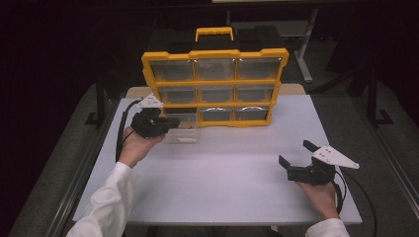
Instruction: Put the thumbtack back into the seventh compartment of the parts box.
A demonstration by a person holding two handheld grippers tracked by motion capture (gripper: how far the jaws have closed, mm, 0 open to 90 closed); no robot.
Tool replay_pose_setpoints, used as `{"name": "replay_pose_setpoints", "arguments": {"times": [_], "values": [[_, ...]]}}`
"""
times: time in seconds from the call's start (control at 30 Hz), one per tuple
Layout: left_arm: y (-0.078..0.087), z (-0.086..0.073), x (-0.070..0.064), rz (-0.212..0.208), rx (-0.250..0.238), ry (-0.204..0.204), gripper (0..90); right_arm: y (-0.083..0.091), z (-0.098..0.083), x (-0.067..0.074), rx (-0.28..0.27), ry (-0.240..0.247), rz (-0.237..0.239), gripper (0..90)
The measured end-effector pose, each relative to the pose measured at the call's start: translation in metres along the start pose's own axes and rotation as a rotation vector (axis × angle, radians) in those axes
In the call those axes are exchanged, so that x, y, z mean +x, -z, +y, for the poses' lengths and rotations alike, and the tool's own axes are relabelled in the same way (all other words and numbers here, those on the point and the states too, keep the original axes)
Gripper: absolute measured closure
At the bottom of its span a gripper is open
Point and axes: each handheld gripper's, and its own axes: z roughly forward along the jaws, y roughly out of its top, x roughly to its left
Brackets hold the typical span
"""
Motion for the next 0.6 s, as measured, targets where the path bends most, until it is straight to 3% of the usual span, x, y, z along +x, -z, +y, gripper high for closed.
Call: {"name": "replay_pose_setpoints", "arguments": {"times": [0.17, 0.43, 0.6], "values": [[-0.005, 0.009, 0.01, 0.017, 0.011, 0.007, 85.2, 0.0, 0.0, 0.0, 0.001, -0.002, 0.0, 0.0], [-0.017, 0.005, 0.029, 0.035, 0.024, 0.067, 85.2, 0.0, 0.0, 0.0, 0.004, -0.002, 0.002, 0.0], [-0.021, 0.003, 0.033, 0.043, 0.038, 0.066, 85.2, -0.001, -0.001, 0.0, 0.004, -0.001, 0.004, 0.0]]}}
